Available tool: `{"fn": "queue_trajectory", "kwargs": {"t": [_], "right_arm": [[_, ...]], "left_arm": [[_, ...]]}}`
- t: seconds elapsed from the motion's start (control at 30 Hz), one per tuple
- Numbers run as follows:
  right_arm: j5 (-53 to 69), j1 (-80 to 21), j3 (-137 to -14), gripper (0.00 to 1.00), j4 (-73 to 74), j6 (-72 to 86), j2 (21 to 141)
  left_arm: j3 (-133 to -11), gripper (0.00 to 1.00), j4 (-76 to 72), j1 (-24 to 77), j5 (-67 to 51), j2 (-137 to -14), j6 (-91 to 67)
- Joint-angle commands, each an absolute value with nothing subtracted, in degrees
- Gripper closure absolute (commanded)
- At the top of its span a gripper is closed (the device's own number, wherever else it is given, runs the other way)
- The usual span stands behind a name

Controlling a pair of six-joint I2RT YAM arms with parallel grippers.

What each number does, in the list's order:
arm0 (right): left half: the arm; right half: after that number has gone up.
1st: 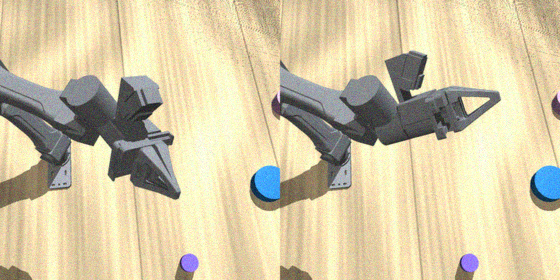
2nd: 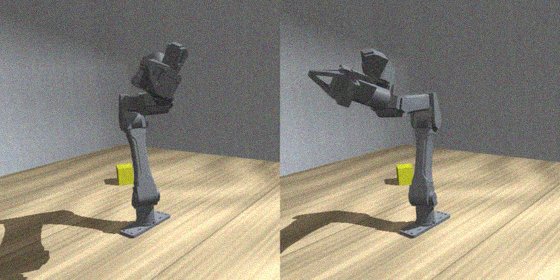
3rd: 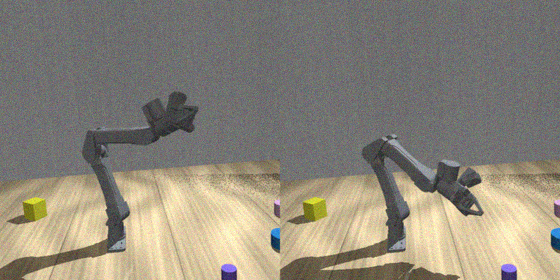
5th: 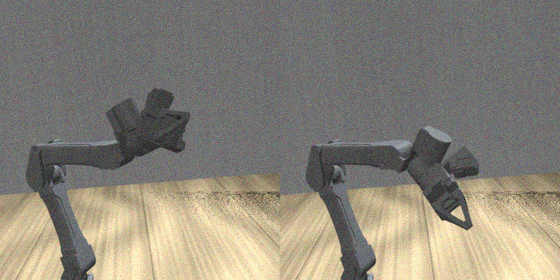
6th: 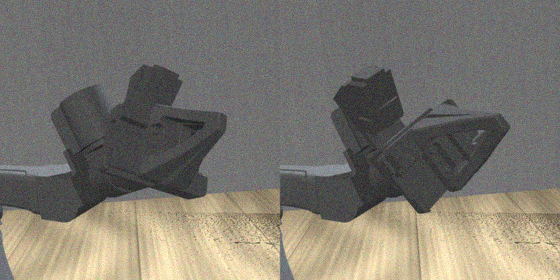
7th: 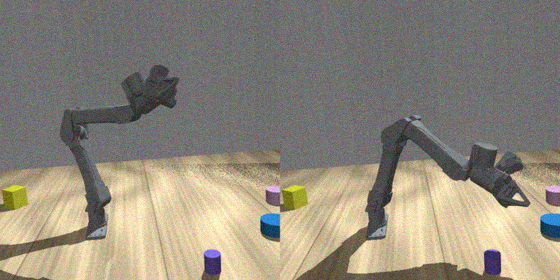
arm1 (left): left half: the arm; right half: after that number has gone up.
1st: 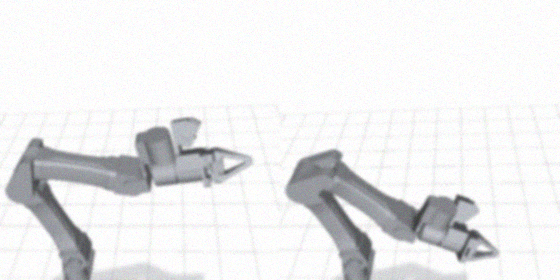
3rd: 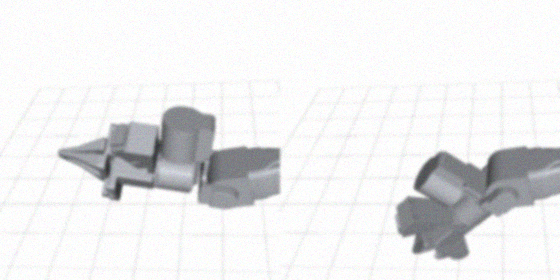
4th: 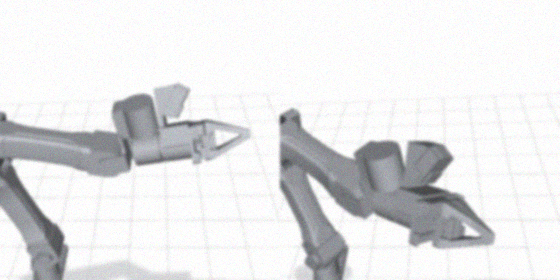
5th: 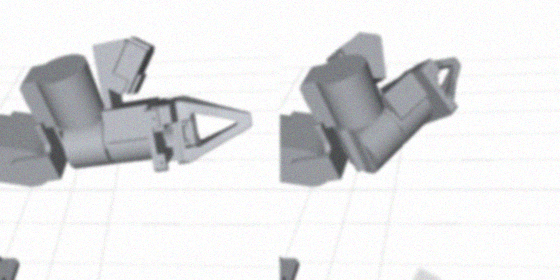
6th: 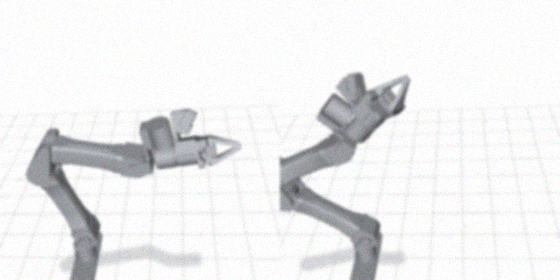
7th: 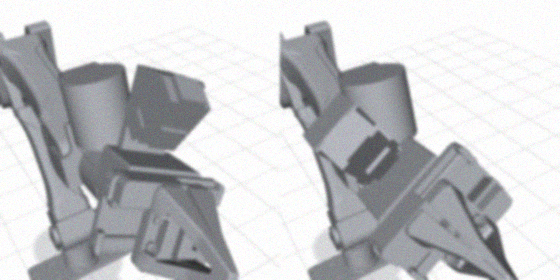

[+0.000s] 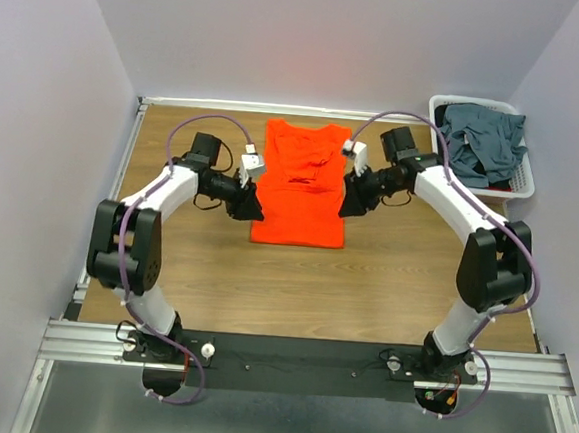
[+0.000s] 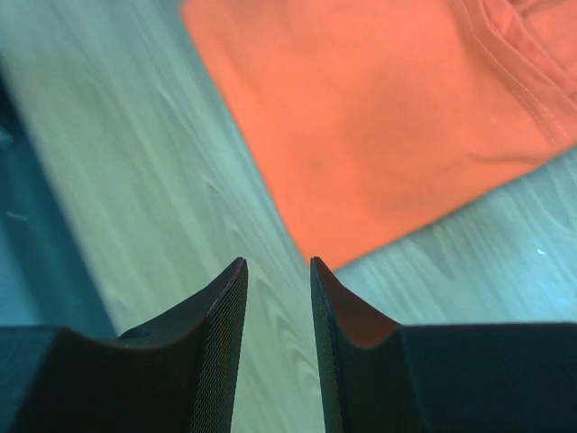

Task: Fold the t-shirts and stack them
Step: Fold the tshirt

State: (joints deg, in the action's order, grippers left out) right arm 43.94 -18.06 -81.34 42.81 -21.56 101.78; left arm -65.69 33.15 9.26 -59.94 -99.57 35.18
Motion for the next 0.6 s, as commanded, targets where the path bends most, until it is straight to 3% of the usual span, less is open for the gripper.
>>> {"fn": "queue_trajectory", "kwargs": {"t": [0.0,0.23,0.57], "right_arm": [[26.8,-23.8,-76.3,0.59,44.1,-32.3,101.4],[15.2,-31.3,-71.5,0.58,36.2,-32.2,102.0],[14.4,-33.8,-68.6,0.56,32.3,-34.4,106.3]], "left_arm": [[-61.9,0.55,34.6,9.8,-47.6,-92.5,51.5],[-51.2,0.57,29.5,14.8,-35.6,-84.6,68.0],[-42.5,0.56,17.6,22.2,-28.5,-83.3,68.5]]}}
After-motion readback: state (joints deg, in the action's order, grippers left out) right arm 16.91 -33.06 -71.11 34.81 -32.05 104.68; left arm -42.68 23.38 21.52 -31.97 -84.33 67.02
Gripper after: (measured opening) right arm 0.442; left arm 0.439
